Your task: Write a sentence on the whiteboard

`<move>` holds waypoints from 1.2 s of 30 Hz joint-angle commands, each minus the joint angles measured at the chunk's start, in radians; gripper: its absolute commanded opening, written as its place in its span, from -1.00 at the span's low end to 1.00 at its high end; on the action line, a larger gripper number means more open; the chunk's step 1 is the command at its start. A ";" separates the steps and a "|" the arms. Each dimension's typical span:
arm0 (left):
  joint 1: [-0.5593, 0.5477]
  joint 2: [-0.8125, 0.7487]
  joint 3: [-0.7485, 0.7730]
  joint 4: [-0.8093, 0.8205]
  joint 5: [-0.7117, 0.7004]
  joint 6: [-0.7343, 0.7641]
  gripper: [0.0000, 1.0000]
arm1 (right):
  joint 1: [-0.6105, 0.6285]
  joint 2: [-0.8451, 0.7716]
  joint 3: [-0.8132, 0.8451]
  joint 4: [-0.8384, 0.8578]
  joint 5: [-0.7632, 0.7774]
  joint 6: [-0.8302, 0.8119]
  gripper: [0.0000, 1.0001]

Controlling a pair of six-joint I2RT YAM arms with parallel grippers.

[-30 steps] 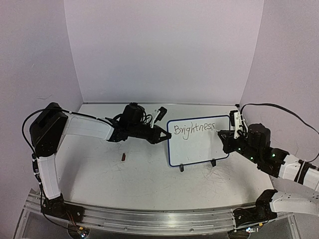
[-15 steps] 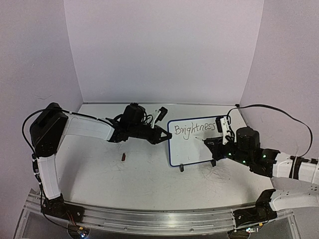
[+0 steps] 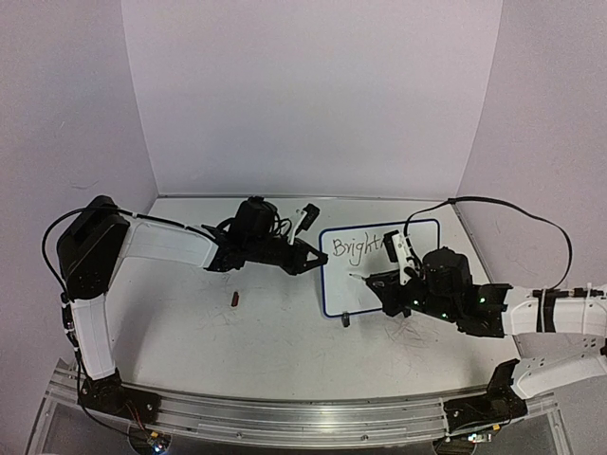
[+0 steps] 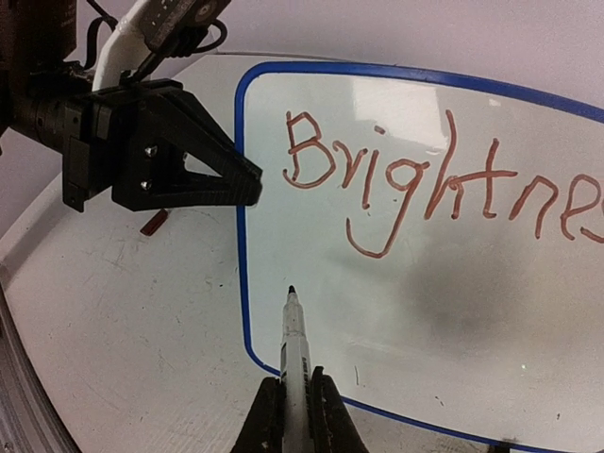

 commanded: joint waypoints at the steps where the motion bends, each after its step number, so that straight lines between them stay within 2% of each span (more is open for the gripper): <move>1: 0.003 -0.004 -0.031 -0.104 -0.135 0.051 -1.00 | 0.005 -0.051 0.023 0.003 0.123 0.026 -1.00; 3: 0.003 -0.004 -0.032 -0.105 -0.136 0.051 -1.00 | 0.003 -0.081 0.018 -0.042 0.238 0.029 -1.00; 5: 0.003 -0.006 -0.034 -0.105 -0.136 0.053 -1.00 | -0.025 -0.121 0.014 -0.067 0.269 0.010 -1.00; 10: 0.002 -0.008 -0.039 -0.106 -0.140 0.059 -1.00 | -0.240 -0.205 -0.007 -0.095 0.141 -0.047 -1.00; 15: 0.002 -0.006 -0.037 -0.110 -0.146 0.066 -1.00 | -0.338 -0.223 0.013 -0.083 0.109 -0.119 -1.00; 20: 0.002 -0.003 -0.030 -0.119 -0.148 0.066 -1.00 | -0.435 -0.231 0.007 -0.036 0.023 -0.100 -1.00; 36: 0.001 0.004 -0.019 -0.131 -0.150 0.082 -1.00 | -0.470 -0.157 0.012 0.022 0.014 -0.110 -1.00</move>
